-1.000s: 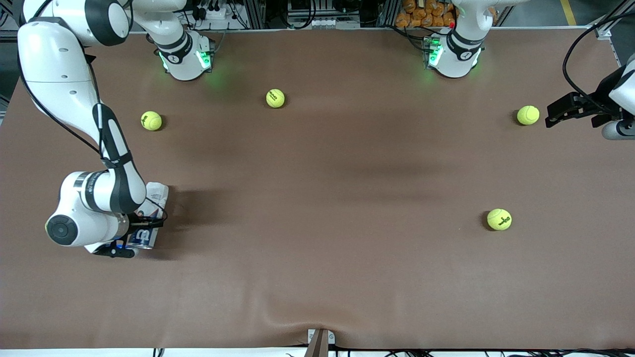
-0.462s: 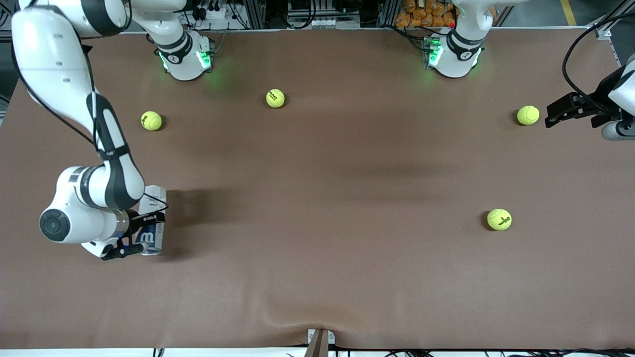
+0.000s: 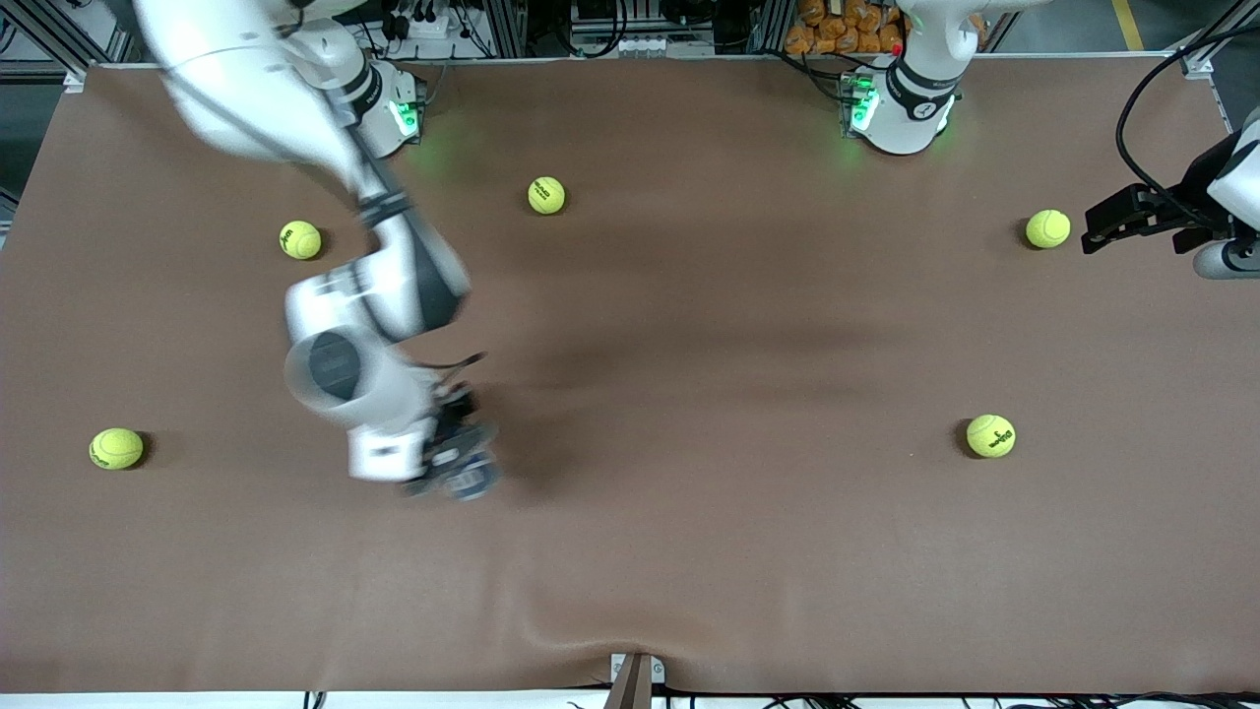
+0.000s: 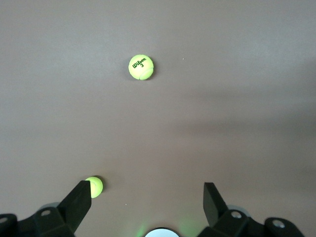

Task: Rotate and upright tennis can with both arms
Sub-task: 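Carry the can with the right gripper to the table center, then lay the can on its side and open the right gripper, then withdraw the right gripper away from the can to its side, then reach the left gripper toward the can's bottom end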

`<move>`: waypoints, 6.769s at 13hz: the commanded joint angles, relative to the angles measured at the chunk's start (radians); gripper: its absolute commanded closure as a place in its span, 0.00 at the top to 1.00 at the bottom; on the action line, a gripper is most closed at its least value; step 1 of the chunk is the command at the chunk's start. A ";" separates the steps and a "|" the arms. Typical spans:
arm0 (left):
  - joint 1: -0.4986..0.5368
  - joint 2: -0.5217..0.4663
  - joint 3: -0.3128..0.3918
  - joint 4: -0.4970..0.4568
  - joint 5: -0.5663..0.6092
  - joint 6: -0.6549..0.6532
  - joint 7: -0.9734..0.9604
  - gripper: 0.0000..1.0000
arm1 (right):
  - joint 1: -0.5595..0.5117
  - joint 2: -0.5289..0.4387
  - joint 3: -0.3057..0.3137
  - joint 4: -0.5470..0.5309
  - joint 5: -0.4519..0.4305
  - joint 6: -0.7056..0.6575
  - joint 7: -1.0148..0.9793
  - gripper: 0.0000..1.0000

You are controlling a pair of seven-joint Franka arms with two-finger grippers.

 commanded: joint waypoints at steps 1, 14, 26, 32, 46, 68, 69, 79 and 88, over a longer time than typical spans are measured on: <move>0.005 0.005 -0.003 0.008 0.004 -0.010 0.010 1.00 | 0.129 0.029 -0.014 0.002 -0.158 0.083 -0.034 0.52; 0.011 0.022 -0.001 0.010 0.004 -0.010 0.011 1.00 | 0.385 0.224 -0.023 0.061 -0.456 0.228 -0.120 1.00; 0.009 0.019 -0.003 0.012 -0.002 -0.014 0.013 1.00 | 0.274 -0.112 0.018 0.049 -0.222 -0.230 -0.117 1.00; 0.009 0.018 -0.003 0.012 -0.002 -0.016 0.013 1.00 | -0.027 -0.229 0.012 0.012 -0.223 -0.335 -0.030 1.00; 0.006 -0.031 -0.011 0.053 0.017 -0.030 0.007 1.00 | -0.451 -0.464 0.011 0.070 0.029 -0.628 0.300 1.00; -0.021 0.093 -0.014 0.051 -0.067 -0.044 0.004 1.00 | -0.546 -0.599 0.012 -0.009 0.101 -0.616 0.277 1.00; -0.023 0.123 -0.014 0.050 -0.101 -0.027 -0.003 1.00 | -0.547 -0.597 0.014 -0.009 0.101 -0.616 0.277 1.00; -0.184 0.538 -0.018 -0.020 -0.655 0.437 -0.001 1.00 | -0.547 -0.596 0.014 -0.006 0.101 -0.614 0.279 1.00; -0.313 0.682 -0.034 -0.213 -1.438 0.659 0.283 1.00 | -0.549 -0.596 0.012 -0.005 0.099 -0.614 0.280 1.00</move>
